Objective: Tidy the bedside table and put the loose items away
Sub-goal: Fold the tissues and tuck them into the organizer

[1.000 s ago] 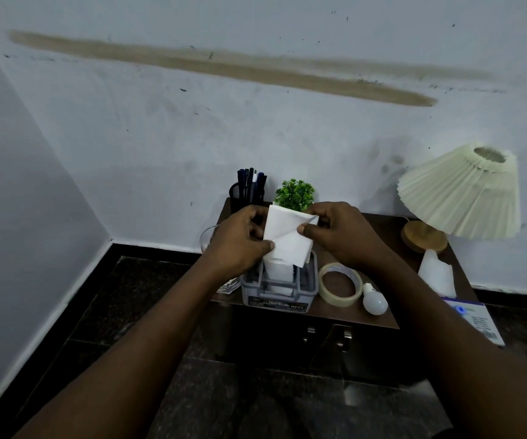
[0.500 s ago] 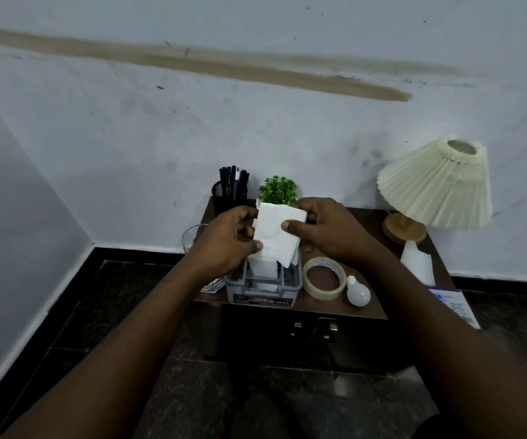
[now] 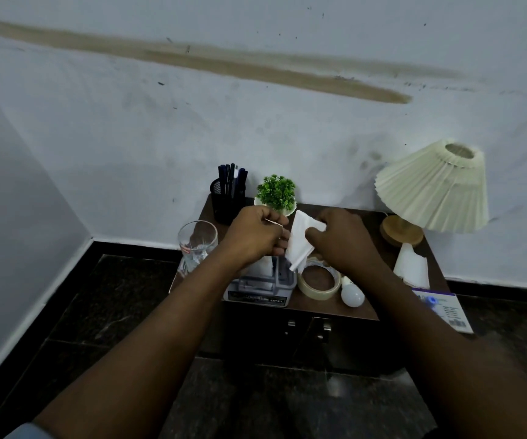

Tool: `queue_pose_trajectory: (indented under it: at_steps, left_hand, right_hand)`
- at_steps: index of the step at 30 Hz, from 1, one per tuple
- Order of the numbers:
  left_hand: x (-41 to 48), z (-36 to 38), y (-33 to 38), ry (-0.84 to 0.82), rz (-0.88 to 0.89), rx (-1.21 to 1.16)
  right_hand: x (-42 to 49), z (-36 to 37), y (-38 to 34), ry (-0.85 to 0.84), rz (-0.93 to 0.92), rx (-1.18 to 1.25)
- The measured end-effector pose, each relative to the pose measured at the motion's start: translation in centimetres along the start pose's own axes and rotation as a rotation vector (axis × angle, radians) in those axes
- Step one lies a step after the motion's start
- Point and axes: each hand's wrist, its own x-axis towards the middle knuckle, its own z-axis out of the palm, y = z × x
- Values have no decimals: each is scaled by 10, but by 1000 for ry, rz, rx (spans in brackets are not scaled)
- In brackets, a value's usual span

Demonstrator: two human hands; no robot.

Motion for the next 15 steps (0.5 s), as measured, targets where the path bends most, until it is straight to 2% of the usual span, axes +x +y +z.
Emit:
queue_pose_trajectory:
  at_steps: [4, 8, 11, 15]
  left_hand:
    - [3, 2, -1, 2, -97, -94]
    - [5, 0, -3, -11, -170, -127]
    - [5, 0, -4, -25, -186, -129]
    - [3, 1, -4, -30, -178, -117]
  right_hand:
    - [1, 17, -6, -17, -30, -33]
    - [-1, 28, -6, -138, -101, -91]
    - [-6, 34, -4, -229, -106, -113]
    - [-8, 35, -3, -241, -105, -98]
